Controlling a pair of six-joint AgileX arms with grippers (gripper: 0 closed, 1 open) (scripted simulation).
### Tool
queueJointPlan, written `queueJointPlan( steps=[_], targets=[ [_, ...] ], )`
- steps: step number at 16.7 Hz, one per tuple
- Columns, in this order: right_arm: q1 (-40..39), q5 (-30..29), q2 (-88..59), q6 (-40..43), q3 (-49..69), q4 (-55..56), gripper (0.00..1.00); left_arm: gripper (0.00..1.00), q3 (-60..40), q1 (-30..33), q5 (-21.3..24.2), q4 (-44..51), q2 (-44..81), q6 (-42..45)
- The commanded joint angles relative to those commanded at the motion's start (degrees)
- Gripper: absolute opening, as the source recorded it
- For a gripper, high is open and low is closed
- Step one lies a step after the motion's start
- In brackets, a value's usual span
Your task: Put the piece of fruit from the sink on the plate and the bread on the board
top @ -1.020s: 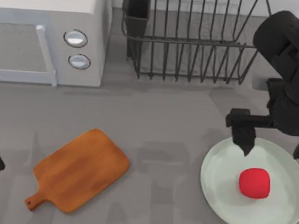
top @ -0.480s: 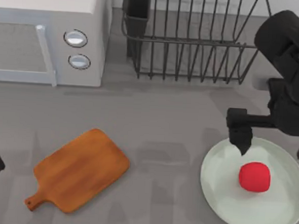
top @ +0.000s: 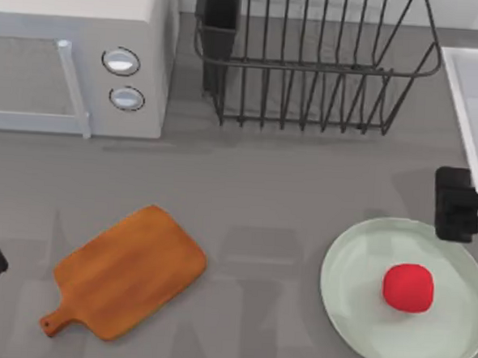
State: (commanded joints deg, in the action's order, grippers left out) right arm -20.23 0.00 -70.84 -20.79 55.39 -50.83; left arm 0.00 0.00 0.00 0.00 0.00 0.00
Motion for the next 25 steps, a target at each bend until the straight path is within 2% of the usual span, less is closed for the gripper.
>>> queueJointPlan(
  steps=[9, 13, 16, 22, 25],
  targets=[
    [13.39, 0.00, 50.57, 13.75, -37.33, 33.82, 1.00, 1.00, 0.00, 0.00, 0.00, 0.00, 0.00, 0.00],
    [18.17, 0.00, 65.59, 18.67, -50.38, 45.86, 1.00, 1.00, 0.00, 0.00, 0.00, 0.00, 0.00, 0.00],
    [20.06, 0.00, 70.44, 20.61, -55.01, 50.44, 1.00, 1.00, 0.00, 0.00, 0.00, 0.00, 0.00, 0.00],
    [20.23, 0.00, 70.84, 20.78, -55.40, 50.83, 1.00, 1.00, -0.01, 0.00, 0.00, 0.00, 0.01, 0.00],
    [20.23, 0.00, 70.84, 20.78, -55.40, 50.83, 1.00, 1.00, -3.05, -0.62, -0.08, 2.48, 3.56, 1.17]
  ],
)
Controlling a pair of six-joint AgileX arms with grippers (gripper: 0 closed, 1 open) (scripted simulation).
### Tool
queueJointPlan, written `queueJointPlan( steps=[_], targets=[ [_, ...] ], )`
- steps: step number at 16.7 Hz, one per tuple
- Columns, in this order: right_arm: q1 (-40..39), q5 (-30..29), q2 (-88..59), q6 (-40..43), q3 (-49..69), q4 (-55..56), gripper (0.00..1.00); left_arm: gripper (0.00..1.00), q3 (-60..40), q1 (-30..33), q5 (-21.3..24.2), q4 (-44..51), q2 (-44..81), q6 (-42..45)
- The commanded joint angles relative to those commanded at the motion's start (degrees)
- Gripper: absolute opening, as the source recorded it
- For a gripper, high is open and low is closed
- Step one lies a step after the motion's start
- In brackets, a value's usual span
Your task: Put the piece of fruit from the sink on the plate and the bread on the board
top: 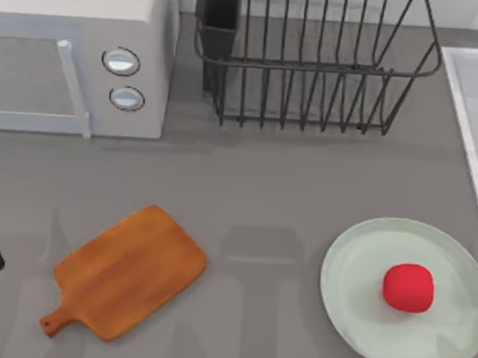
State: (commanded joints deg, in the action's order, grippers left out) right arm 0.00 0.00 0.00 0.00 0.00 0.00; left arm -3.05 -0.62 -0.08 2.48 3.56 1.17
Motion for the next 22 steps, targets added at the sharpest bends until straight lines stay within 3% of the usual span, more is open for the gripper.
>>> queueJointPlan(
  steps=[5, 16, 22],
  targets=[
    [0.00, 0.00, 0.00, 0.00, 0.00, 0.00, 1.00, 1.00, -13.01, -2.24, 0.03, 10.49, 17.77, 5.01],
    [0.00, 0.00, 0.00, 0.00, 0.00, 0.00, 1.00, 1.00, -49.59, -8.69, 0.06, 42.16, 76.86, 19.58],
    [0.00, 0.00, 0.00, 0.00, 0.00, 0.00, 1.00, 1.00, -62.83, -11.00, 0.05, 52.27, 95.70, 24.47]
  ],
)
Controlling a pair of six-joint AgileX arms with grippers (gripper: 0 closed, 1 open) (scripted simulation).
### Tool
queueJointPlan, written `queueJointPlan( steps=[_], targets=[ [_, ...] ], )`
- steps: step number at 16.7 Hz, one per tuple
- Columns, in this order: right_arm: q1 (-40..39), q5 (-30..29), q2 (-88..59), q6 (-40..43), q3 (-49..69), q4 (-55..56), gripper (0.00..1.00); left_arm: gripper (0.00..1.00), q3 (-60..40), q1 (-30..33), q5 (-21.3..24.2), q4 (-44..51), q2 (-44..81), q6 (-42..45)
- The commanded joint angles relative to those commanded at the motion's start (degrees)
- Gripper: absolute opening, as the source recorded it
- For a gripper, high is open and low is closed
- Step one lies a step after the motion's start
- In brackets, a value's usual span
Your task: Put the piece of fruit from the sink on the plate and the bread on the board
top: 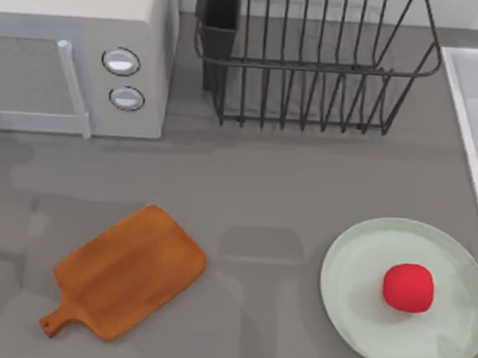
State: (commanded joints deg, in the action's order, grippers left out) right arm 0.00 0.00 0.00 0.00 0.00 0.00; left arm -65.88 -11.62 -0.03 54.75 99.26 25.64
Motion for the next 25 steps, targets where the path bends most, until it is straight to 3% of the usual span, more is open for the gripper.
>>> queueJointPlan(
  steps=[8, 15, 20, 25],
  targets=[
    [0.00, 0.00, 0.00, 0.00, 0.00, 0.00, 1.00, 1.00, -1.74, -0.09, 0.00, 1.08, 2.58, 0.63],
    [0.00, 0.00, 0.00, 0.00, 0.00, 0.00, 1.00, 1.00, 5.24, -0.43, 0.03, -12.45, 8.72, 0.86],
    [0.00, 0.00, 0.00, 0.00, 0.00, 0.00, 1.00, 1.00, 6.32, -0.47, 0.04, -14.29, 9.94, 0.93],
    [0.00, 0.00, 0.00, 0.00, 0.00, 0.00, 1.00, 0.62, 6.32, -0.47, 0.04, -14.29, 9.94, 0.93]
  ],
)
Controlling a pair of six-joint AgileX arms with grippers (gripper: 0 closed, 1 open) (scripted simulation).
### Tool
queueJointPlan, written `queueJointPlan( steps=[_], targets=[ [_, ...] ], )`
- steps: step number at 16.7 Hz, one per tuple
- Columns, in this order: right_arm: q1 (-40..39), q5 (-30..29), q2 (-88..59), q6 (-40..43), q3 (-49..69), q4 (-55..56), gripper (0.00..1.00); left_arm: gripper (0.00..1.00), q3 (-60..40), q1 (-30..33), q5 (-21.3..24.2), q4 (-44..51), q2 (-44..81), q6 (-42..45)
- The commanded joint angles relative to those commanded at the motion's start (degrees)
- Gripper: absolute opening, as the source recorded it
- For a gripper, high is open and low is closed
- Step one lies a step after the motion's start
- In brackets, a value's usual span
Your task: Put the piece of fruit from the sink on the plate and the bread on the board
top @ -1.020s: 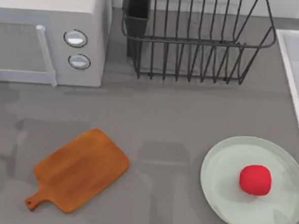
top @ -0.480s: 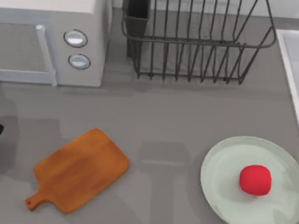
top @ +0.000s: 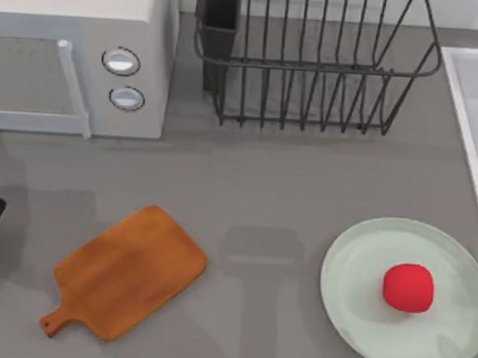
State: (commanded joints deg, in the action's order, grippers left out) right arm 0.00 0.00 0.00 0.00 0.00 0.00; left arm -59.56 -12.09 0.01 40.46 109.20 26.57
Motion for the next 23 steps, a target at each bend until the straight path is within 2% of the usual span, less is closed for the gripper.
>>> queueJointPlan(
  steps=[8, 16, 23],
  targets=[
    [0.00, 0.00, 0.00, 0.00, 0.00, 0.00, 1.00, 0.02, 0.00, 0.00, 0.00, 0.00, 0.00, 0.00],
    [0.00, 0.00, 0.00, 0.00, 0.00, 0.00, 1.00, 0.00, 0.00, 0.00, 0.00, 0.00, 0.00, 0.00],
    [0.00, 0.00, 0.00, 0.00, 0.00, 0.00, 1.00, 0.00, -3.93, -1.14, 0.42, 8.56, -5.08, 0.41]
  ],
)
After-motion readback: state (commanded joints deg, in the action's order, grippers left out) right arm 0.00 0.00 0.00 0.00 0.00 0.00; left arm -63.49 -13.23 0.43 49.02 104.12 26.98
